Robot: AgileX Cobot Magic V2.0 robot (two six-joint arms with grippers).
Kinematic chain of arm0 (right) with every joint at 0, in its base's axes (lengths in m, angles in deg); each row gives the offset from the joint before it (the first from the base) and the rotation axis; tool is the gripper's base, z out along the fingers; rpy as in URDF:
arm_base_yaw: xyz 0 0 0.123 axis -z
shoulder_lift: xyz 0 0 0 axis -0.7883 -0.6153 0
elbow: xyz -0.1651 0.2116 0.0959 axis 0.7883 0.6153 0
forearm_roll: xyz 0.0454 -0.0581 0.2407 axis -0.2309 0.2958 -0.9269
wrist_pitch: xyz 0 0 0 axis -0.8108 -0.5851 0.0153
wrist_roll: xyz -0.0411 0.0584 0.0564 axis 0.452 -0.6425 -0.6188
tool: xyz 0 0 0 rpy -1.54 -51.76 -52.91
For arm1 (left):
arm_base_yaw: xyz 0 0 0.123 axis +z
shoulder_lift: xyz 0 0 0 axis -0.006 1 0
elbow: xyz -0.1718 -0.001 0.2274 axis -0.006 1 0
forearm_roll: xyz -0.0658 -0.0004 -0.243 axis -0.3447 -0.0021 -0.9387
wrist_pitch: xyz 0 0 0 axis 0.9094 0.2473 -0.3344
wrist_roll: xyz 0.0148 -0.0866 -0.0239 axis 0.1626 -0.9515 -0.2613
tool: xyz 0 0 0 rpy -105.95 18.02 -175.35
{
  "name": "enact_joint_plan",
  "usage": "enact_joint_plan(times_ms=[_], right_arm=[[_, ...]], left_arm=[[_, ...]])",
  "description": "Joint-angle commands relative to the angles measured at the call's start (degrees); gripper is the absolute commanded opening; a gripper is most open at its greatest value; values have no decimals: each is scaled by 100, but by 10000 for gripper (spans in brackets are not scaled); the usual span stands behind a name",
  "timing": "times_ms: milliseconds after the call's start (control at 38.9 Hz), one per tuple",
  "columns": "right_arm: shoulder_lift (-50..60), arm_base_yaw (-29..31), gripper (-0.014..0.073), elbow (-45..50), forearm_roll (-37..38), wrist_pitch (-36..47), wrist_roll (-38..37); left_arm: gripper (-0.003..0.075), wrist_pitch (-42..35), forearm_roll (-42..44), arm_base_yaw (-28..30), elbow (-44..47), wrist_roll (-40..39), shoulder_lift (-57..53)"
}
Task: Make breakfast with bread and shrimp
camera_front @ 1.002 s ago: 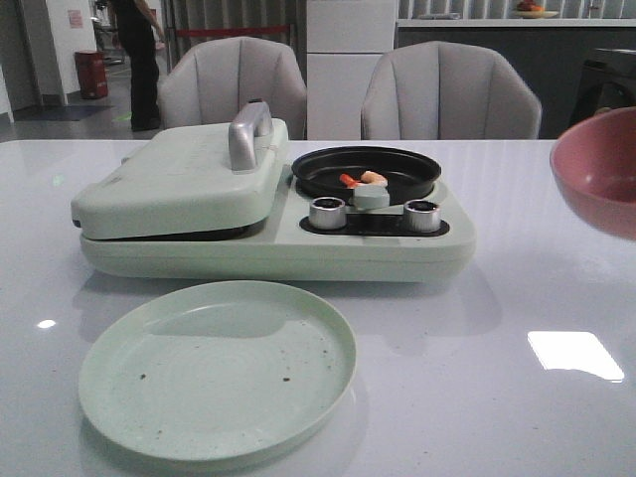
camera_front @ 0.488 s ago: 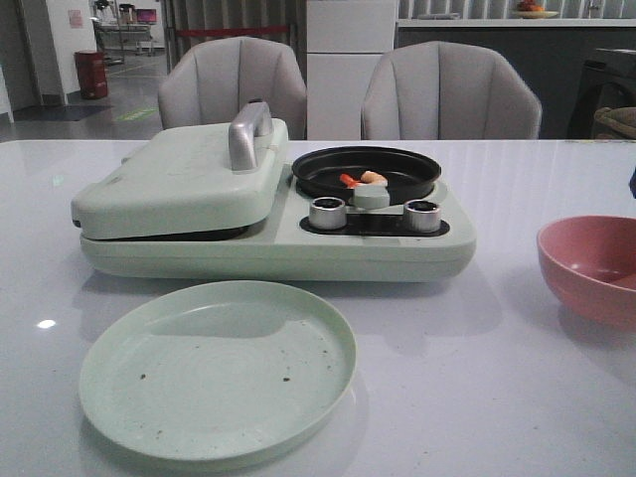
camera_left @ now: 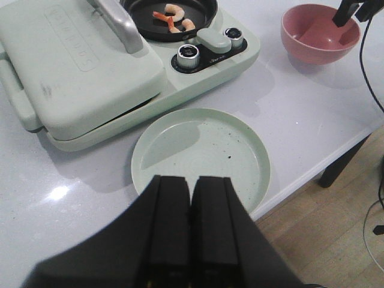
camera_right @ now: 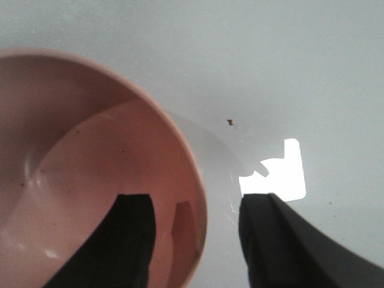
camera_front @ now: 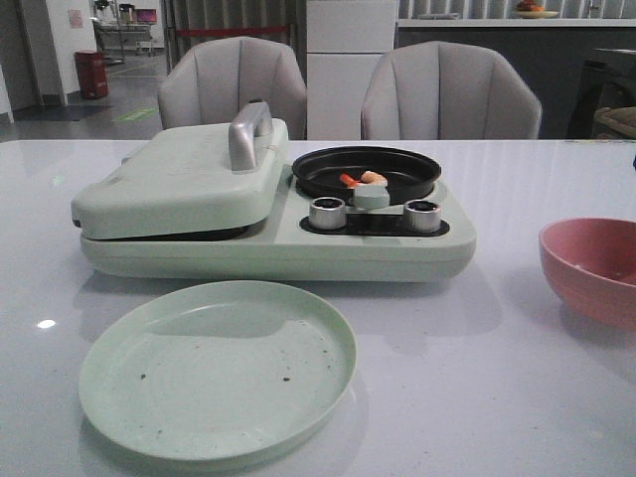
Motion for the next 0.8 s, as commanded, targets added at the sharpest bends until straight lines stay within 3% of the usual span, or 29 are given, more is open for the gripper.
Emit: enact_joint_plan(times_ms=[0, 411, 771], right_arm=[[402, -13, 449, -367, -88, -194, 63], [1927, -890, 442, -358, -183, -452, 567], [3686, -1670, 442, 625, -443, -246, 1295]], left_arm=[[99, -402, -55, -49, -173, -11, 13], [99, -402, -55, -49, -173, -11, 13], [99, -402, -55, -49, -173, -11, 13]])
